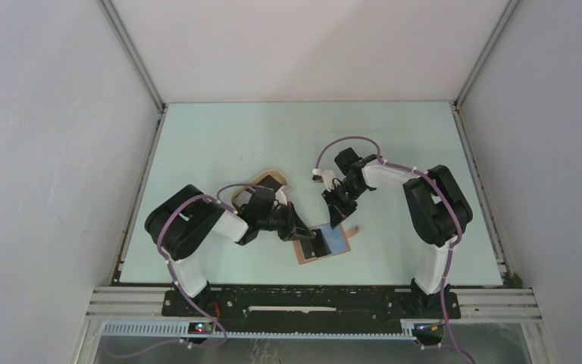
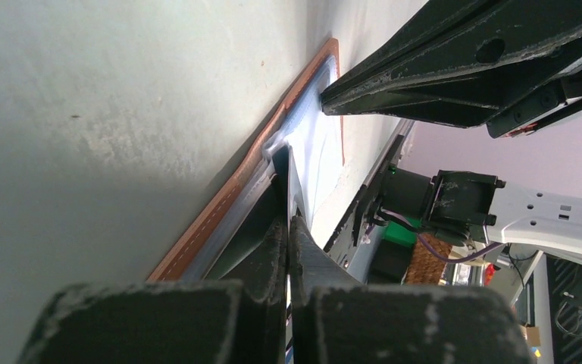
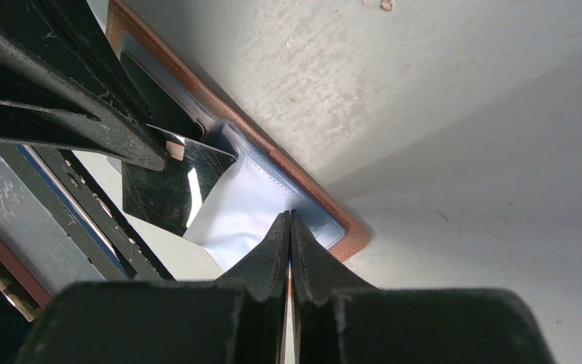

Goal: Put the credit cards into the card holder
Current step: Insert the credit card into the card holder.

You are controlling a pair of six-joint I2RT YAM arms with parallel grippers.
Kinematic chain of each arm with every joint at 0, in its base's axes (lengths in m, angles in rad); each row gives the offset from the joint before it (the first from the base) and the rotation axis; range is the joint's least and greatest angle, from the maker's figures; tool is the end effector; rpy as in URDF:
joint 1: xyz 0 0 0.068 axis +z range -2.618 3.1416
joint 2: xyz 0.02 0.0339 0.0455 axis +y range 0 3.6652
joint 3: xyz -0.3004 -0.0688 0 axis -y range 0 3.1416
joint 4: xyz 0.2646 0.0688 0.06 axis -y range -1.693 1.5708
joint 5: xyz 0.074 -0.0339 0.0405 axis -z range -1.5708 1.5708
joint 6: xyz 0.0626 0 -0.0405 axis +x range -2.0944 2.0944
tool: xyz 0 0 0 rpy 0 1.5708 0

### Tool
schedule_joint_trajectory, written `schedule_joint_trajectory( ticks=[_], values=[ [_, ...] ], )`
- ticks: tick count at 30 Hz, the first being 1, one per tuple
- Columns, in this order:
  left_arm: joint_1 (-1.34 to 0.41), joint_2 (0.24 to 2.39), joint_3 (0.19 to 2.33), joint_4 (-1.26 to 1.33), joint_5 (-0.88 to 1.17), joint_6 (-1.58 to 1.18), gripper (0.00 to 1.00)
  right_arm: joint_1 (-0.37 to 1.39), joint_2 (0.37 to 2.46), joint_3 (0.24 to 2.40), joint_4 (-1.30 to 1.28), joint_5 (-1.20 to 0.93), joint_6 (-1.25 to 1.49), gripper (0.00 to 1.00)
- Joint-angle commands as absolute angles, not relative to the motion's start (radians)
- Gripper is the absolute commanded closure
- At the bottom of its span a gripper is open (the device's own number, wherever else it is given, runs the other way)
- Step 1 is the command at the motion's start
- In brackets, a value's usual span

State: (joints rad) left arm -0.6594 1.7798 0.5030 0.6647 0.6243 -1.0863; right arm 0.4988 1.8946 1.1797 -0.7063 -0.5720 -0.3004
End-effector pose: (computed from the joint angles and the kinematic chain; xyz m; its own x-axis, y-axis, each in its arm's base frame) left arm 0.2294 -0.2241 0.0998 -0.9860 -0.1442 -0.0840 0.0058 0.4737 -0.8807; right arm 0.3119 0.2085 0.1449 -0.6895 -0.6589 -0.3007 -0.7088 0.5285 0.4672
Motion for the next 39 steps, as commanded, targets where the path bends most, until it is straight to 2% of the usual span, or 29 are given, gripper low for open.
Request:
schedule_joint_trajectory(
  ticks=[1, 16, 39],
  values=[
    [-0.663, 1.762, 0.480, 0.615, 0.647, -1.107, 1.00, 0.498, 1.922, 1.193, -0.690, -0.485, -0.304, 0.93],
    [-0.662, 1.763, 0.573, 0.356, 0.629, -1.056, 0.99, 0.504, 1.904, 1.192, -0.685, -0.481, -0.296, 0.92],
    [-0.668, 1.775, 0.568, 0.409, 0.615, -1.128, 0.99, 0.509, 1.910, 1.192, -0.682, -0.450, -0.293, 0.92]
  ],
)
